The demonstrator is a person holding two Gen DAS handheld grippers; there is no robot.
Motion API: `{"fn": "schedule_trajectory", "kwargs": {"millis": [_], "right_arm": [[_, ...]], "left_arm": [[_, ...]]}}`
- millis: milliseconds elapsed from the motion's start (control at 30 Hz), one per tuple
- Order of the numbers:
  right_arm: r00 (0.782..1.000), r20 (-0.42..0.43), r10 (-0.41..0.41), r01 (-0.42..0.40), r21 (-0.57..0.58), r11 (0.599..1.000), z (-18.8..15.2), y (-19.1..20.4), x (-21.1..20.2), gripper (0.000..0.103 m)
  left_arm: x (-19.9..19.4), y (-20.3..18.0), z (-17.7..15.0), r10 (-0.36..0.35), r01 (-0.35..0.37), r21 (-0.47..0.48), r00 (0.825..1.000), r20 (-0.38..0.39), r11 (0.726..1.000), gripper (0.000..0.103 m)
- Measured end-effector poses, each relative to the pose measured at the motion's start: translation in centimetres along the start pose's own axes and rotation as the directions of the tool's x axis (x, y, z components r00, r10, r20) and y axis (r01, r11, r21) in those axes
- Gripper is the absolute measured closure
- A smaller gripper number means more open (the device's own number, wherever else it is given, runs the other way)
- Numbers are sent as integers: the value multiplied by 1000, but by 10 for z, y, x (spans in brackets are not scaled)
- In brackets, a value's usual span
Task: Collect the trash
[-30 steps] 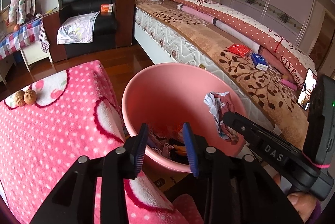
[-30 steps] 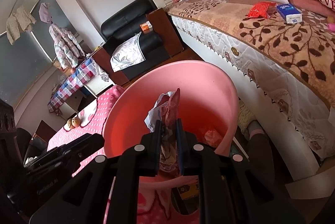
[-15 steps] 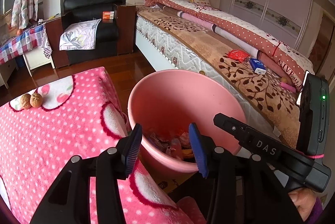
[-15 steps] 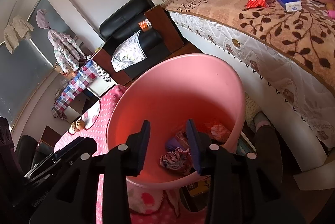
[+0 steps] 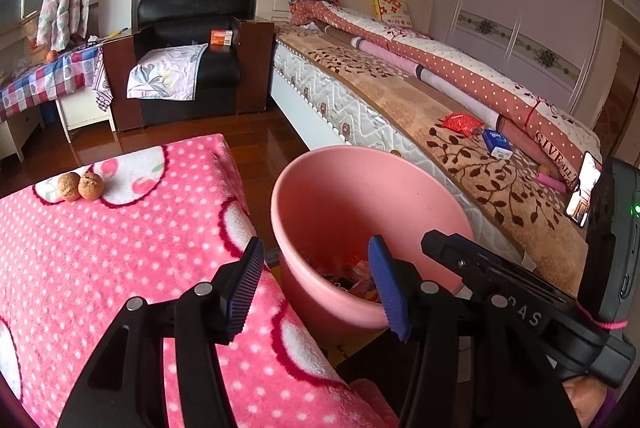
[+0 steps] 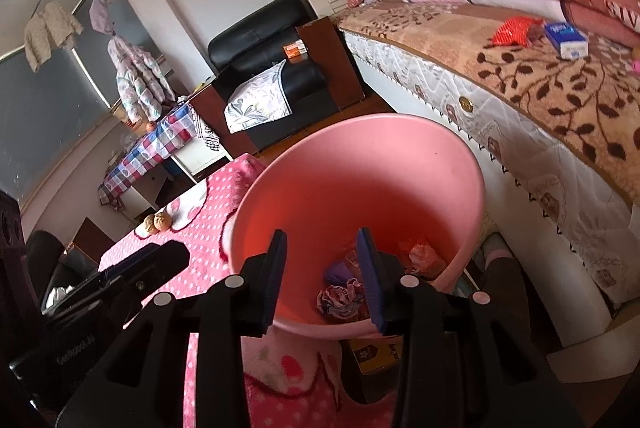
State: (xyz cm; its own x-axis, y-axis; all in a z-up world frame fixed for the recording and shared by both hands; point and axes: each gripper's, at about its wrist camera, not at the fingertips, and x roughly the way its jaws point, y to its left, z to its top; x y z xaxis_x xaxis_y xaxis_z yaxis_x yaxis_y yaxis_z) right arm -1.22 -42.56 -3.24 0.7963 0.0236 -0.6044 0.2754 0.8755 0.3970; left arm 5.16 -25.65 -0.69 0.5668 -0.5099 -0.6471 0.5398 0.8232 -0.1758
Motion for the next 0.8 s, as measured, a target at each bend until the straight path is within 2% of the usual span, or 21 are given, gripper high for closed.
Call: {"fn": "schedule_trajectory", "kwargs": {"millis": [367, 433, 800], "right_arm": [[998, 67, -13, 24, -154, 988, -9, 38, -25, 65], [997, 79, -11, 24, -167, 986, -10, 43, -28, 55], [993, 111, -37, 61, -216, 974, -19, 62, -44, 54]], "left_arm": [[-29, 8, -3, 12, -11, -18, 998, 61, 1000, 46], [-36, 10, -4, 20, -19, -22, 997, 78, 1000, 45], [-53, 15, -11, 51, -47, -35, 992, 116, 998, 44]]}}
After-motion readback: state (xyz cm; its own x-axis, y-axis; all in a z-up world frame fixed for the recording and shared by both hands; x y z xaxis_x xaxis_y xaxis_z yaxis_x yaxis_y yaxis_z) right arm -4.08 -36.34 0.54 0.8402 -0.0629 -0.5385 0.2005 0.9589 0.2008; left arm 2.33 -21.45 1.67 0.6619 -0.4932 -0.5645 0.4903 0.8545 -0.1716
